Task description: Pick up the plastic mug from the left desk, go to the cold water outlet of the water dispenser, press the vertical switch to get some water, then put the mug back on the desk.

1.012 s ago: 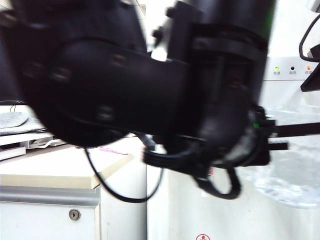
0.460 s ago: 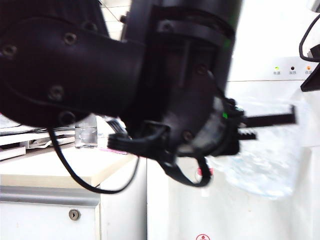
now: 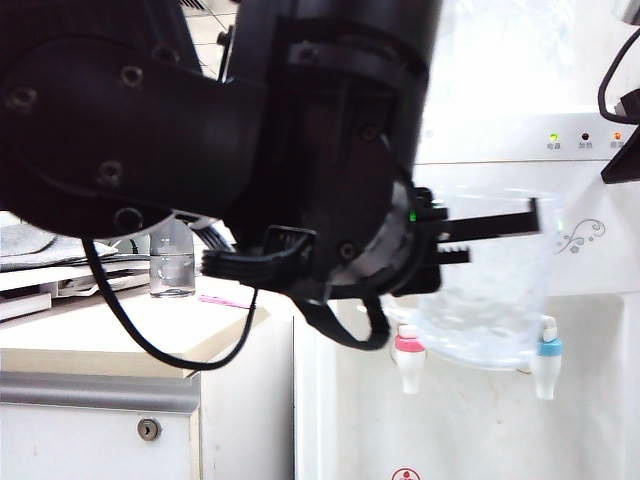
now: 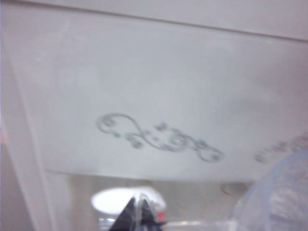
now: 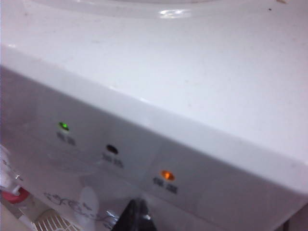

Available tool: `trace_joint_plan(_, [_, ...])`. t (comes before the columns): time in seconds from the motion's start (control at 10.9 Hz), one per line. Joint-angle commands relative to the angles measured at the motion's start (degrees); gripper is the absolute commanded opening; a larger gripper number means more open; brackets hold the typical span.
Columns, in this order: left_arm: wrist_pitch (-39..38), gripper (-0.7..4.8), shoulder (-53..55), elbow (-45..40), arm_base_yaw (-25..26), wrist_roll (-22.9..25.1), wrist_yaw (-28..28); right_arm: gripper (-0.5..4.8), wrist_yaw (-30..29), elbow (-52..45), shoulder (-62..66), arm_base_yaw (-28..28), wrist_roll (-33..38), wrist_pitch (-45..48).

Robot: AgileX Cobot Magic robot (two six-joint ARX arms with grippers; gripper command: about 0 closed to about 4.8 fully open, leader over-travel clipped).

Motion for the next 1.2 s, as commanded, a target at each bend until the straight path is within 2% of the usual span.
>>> trace_joint_plan(0.09, [2.8, -0.01, -1.7, -0.8, 0.7, -0.8, -1.4, -0.01, 4.3, 0.6, 0.1, -0.6, 0.0, 3.2])
trace_joint_plan(1.2, [2.5, -0.01, -8.6, -9.0, 3.6, -1.8, -6.3, -0.01, 4.3, 0.6, 0.1, -0.6, 0.0, 3.2])
